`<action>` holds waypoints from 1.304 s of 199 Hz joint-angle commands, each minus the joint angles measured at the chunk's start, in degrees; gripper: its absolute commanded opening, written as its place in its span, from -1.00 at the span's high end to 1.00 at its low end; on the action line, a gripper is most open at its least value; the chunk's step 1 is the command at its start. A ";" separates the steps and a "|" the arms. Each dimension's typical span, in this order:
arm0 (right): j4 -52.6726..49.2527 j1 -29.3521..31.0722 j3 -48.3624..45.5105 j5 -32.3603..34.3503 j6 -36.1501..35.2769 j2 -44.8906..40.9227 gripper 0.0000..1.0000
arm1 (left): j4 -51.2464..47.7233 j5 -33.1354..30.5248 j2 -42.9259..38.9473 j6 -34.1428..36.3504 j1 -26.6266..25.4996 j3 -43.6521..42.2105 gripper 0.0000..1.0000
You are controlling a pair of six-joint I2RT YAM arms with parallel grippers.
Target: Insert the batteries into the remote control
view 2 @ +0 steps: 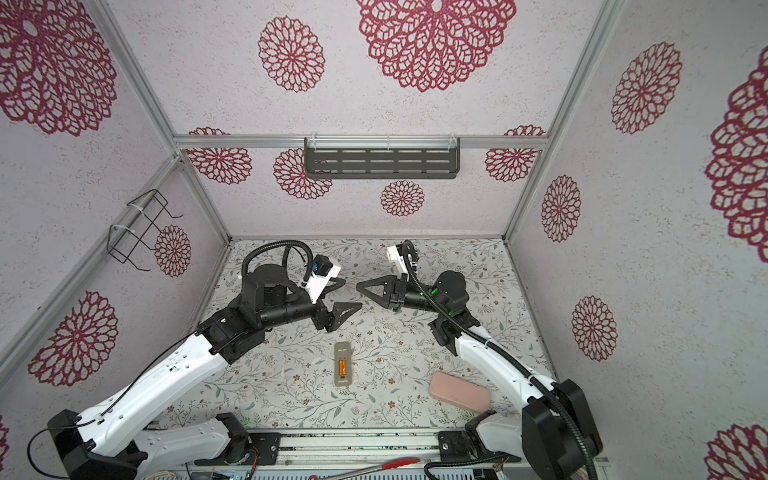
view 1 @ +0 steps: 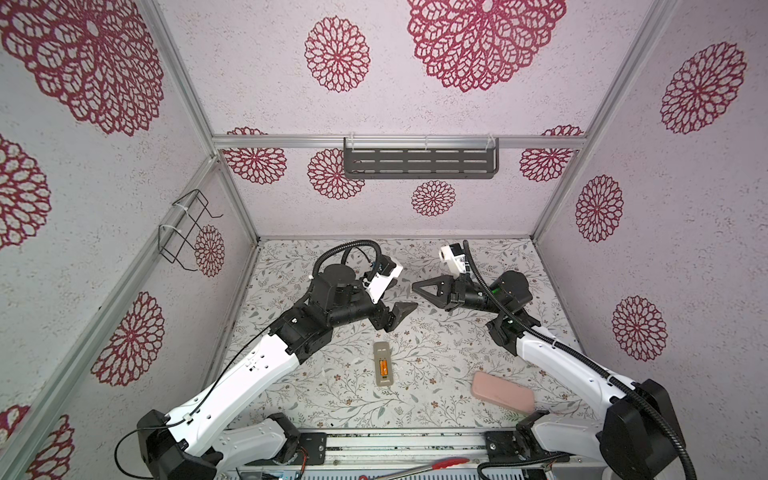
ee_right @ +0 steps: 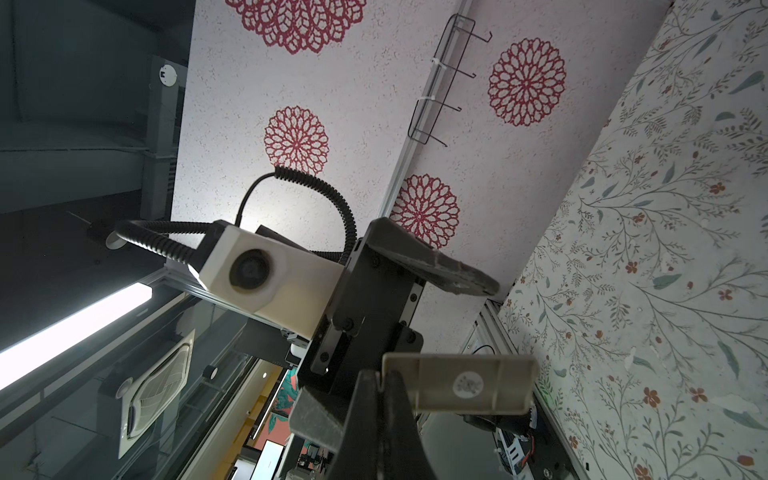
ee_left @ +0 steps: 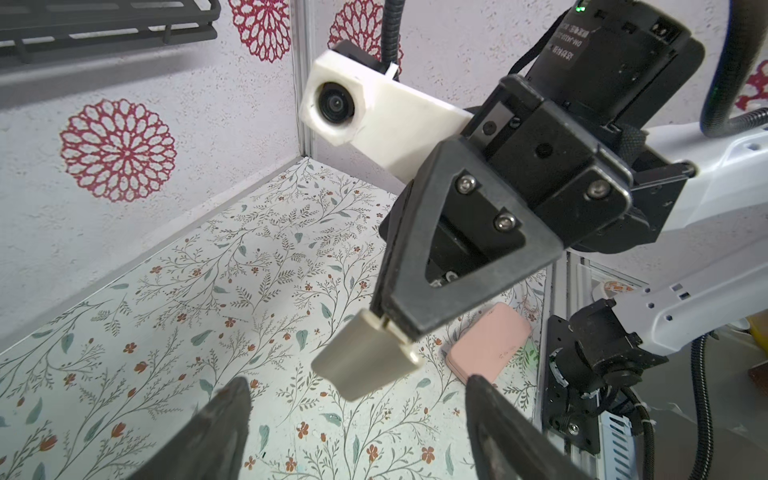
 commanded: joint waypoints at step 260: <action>7.43 0.13 2.73 -6.41 7.87 1.16 0.56 | -6.83 1.44 2.98 5.27 -1.67 5.13 0.52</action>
